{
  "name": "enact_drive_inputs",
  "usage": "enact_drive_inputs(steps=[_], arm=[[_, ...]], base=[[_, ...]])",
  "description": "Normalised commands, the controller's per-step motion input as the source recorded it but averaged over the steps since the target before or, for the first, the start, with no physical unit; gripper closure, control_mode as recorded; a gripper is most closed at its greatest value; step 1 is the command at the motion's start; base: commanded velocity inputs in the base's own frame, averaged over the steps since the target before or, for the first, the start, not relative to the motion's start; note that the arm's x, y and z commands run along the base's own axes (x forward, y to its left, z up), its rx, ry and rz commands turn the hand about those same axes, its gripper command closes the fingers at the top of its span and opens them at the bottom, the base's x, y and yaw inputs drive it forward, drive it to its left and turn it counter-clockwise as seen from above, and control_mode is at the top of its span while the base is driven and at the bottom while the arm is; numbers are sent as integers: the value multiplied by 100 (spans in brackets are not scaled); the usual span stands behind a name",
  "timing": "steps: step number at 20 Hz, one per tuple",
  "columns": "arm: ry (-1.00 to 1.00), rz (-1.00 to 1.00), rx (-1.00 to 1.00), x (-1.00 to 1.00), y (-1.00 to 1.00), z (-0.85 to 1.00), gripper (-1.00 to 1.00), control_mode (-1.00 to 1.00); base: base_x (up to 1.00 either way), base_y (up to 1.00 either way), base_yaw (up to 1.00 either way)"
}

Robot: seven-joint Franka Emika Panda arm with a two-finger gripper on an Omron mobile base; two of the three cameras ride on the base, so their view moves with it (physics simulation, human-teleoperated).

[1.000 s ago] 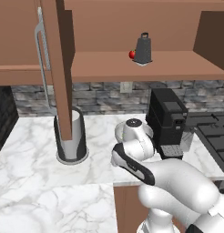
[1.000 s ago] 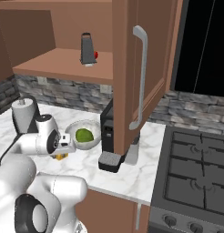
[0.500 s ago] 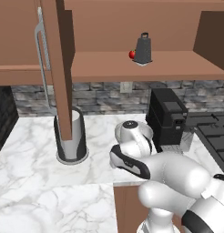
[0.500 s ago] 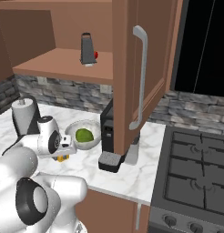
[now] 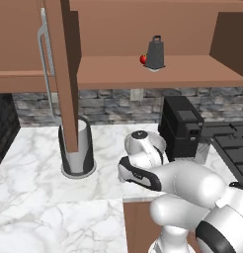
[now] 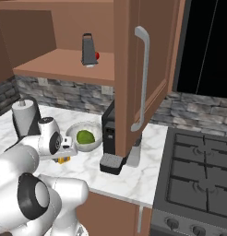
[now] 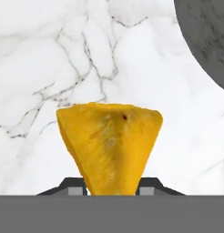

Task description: Pick the cheese from the fridge and the cheese grater from the cabinet and place them next to the salad bowl.

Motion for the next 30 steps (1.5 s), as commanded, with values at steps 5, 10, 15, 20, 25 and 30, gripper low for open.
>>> enact_drive_inputs(steps=[5,10,15,20,25,30], arm=[[1,0,0,0,-4,-24,100,-100],[1,0,0,0,-6,-25,100,-100],[0,0,0,0,-6,-23,-100,-100],[0,0,0,-4,-13,-7,-100,-100],[0,0,0,-7,-10,5,-100,-100],[0,-1,0,-6,-5,17,-100,-100]], base=[[0,0,0],[0,0,0],[0,0,0],[0,0,0],[0,0,0],[0,0,0]])
